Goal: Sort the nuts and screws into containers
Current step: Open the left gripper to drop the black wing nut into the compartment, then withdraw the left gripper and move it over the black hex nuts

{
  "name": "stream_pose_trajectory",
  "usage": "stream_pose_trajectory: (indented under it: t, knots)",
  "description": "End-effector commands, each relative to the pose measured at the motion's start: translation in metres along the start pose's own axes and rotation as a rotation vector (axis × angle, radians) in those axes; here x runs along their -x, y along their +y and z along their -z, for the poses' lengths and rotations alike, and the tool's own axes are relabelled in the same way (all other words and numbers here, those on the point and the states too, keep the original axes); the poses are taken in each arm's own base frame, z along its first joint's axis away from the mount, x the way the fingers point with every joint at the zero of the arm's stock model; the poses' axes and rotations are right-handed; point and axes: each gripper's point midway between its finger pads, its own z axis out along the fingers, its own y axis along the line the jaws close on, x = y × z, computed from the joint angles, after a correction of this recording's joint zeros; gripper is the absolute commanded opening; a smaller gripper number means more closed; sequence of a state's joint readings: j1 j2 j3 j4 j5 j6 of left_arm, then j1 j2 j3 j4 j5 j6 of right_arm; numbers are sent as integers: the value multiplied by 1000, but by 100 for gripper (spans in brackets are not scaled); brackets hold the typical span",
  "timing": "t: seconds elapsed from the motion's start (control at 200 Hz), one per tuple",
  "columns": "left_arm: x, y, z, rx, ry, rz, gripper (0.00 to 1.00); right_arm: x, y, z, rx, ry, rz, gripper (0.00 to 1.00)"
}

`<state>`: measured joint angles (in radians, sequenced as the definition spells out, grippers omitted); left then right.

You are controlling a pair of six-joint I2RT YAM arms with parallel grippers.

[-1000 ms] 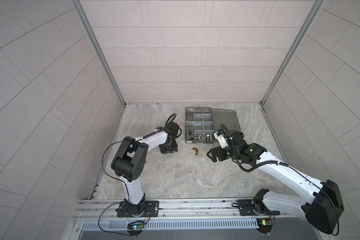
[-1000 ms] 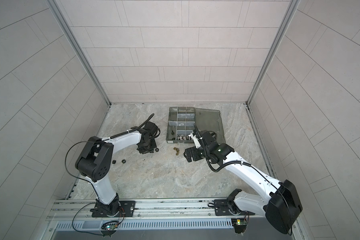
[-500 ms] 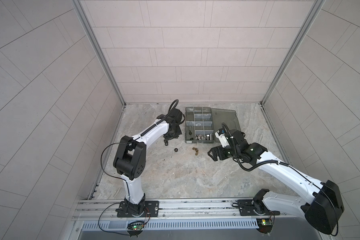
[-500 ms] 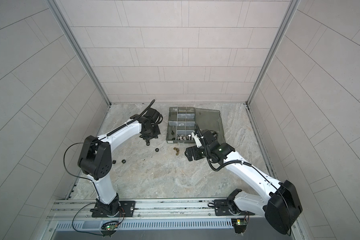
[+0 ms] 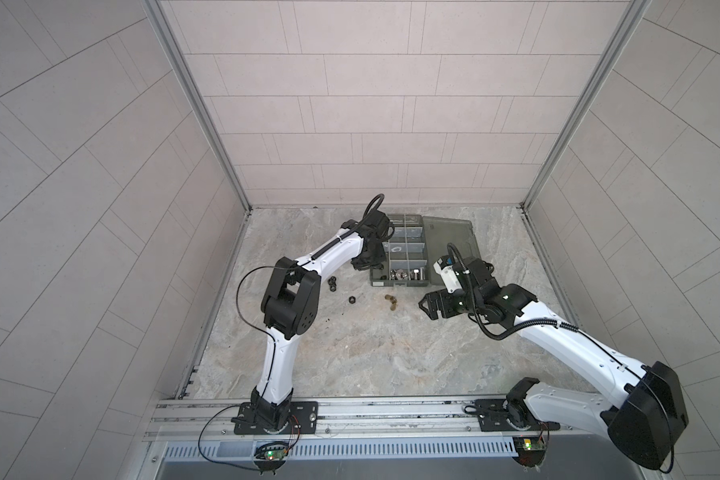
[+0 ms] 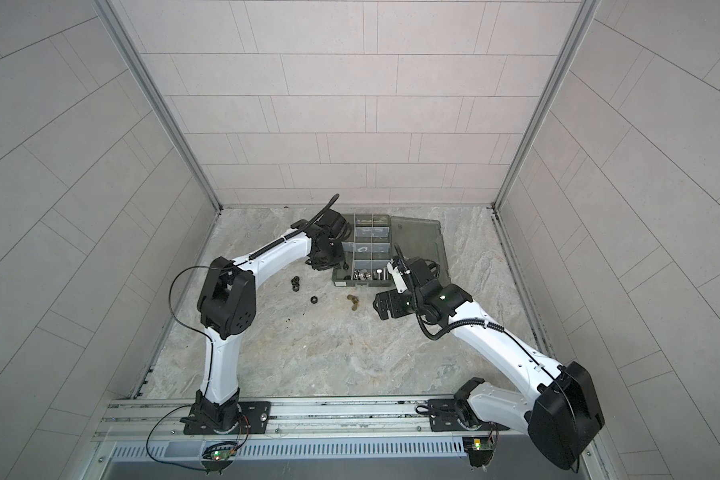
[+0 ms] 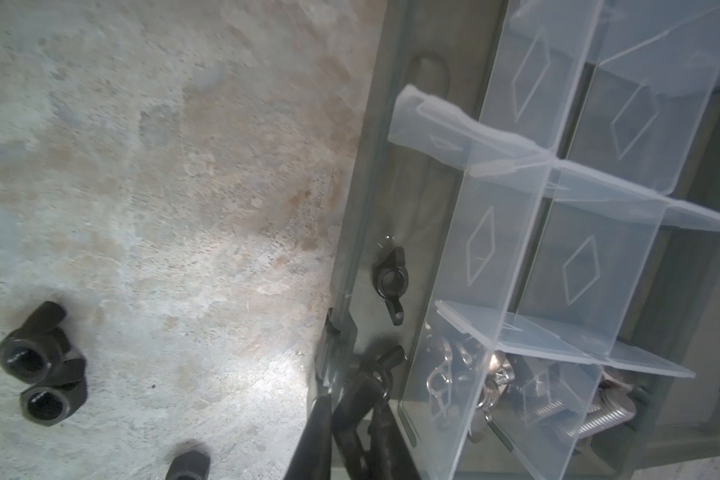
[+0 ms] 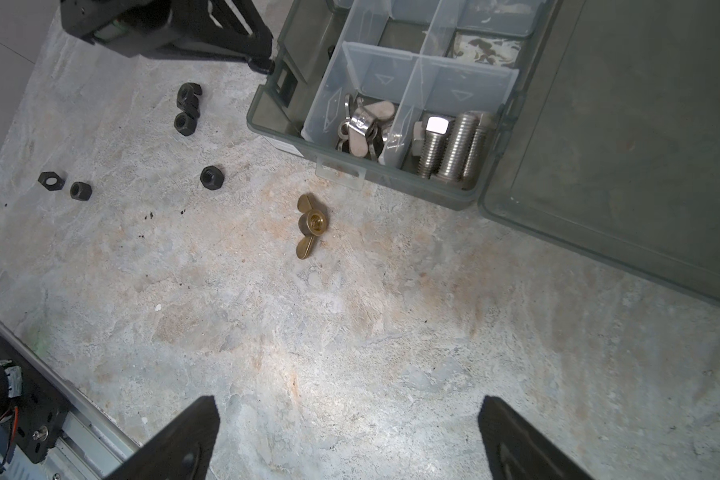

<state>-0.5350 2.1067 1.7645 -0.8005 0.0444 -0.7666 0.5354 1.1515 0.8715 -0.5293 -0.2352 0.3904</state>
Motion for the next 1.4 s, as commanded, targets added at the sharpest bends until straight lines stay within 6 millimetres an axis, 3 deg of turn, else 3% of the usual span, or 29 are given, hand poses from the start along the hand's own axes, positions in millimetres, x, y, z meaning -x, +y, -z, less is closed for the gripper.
stream_pose_trajectory:
  t: [0.0,0.1,0.29,0.44,0.53,0.66,0.851,1.011,1.201,1.396]
  knots:
    - [0,-8,2,-4,8,-13,11,5,-3,9,-11,-13,11,99]
    - [-1,-13,0,-13,12,-20,16,5,-5,8,-13,-10,5,99]
    - [-1,-20,4,-30,7,-34,38,6,-7,8,-13,-9,2,99]
    - [2,-18,24,-40,-24,-38,40,7,-6,8,-8,-9,1,99]
    - [1,-5,43,-24,-59,-44,41,10,-4,10,-2,-15,5,99]
    - [-7,37,61,4,-89,-8,43,11,3,9,25,-19,2,99]
    - [-41,138,70,90,-83,120,43,9,19,2,54,-7,22,99]
    - [-85,218,74,211,-94,233,46,9,31,-5,70,3,34,99]
    - [-118,271,70,294,-102,330,47,10,43,-13,85,16,45,99]
    - [-125,295,62,322,-73,408,48,9,43,-15,80,21,63,99]
